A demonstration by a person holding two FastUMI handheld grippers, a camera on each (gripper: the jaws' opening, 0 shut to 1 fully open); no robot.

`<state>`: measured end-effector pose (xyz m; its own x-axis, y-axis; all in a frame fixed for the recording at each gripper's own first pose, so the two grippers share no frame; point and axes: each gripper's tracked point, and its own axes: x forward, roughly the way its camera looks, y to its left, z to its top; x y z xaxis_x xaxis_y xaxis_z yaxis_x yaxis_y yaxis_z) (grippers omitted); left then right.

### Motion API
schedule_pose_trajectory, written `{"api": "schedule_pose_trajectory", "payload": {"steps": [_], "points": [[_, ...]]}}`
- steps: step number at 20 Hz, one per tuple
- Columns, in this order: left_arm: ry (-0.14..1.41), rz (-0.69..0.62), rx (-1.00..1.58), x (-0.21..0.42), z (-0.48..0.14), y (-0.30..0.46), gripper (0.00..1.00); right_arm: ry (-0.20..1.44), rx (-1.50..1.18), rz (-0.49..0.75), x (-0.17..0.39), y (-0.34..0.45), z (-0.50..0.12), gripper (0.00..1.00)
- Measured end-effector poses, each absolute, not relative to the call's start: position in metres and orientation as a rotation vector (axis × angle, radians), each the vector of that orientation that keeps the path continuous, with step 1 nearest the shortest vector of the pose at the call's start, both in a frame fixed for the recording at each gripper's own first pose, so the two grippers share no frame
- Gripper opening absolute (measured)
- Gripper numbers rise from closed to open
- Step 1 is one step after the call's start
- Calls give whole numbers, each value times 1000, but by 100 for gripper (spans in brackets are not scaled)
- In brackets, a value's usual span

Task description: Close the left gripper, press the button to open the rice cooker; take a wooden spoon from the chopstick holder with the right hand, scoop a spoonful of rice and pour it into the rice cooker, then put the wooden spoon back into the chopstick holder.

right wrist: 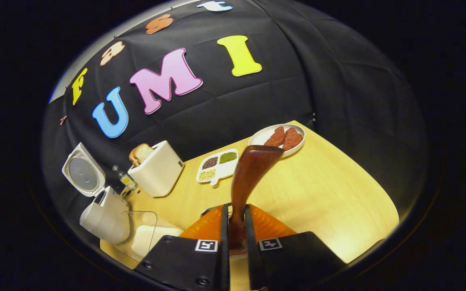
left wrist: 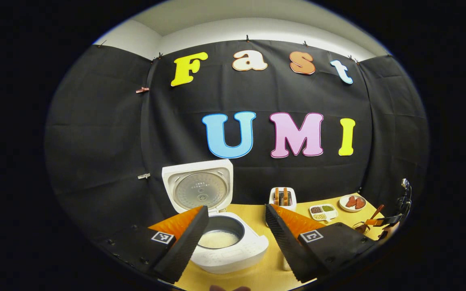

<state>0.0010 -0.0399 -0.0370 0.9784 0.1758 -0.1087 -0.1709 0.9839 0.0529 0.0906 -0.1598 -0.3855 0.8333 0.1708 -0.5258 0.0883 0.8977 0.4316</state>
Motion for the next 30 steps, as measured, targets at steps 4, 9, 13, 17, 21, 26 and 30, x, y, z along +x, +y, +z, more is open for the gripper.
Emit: {"api": "schedule_pose_trajectory", "payload": {"steps": [4, 9, 13, 17, 21, 26, 30], "points": [[91, 156, 54, 8, -28, -41, 97, 598, 466, 3, 84, -169, -382, 49], [59, 82, 10, 16, -15, -48, 97, 568, 398, -55, 68, -186, -353, 74], [24, 59, 1, 31, 0, -39, 97, 510, 356, -63, 54, -187, -306, 94], [-35, 56, 13, 51, 24, -17, 97, 443, 330, -65, 39, -180, -257, 98], [-113, 82, 24, 75, 51, 19, 97, 397, 289, -78, 23, -173, -220, 98], [-170, 162, 84, 115, 75, 76, 96, 351, 256, -133, 9, -155, -199, 98], [-168, 207, 80, 159, 72, 114, 96, 326, 247, -160, -6, -138, -180, 98]]}}
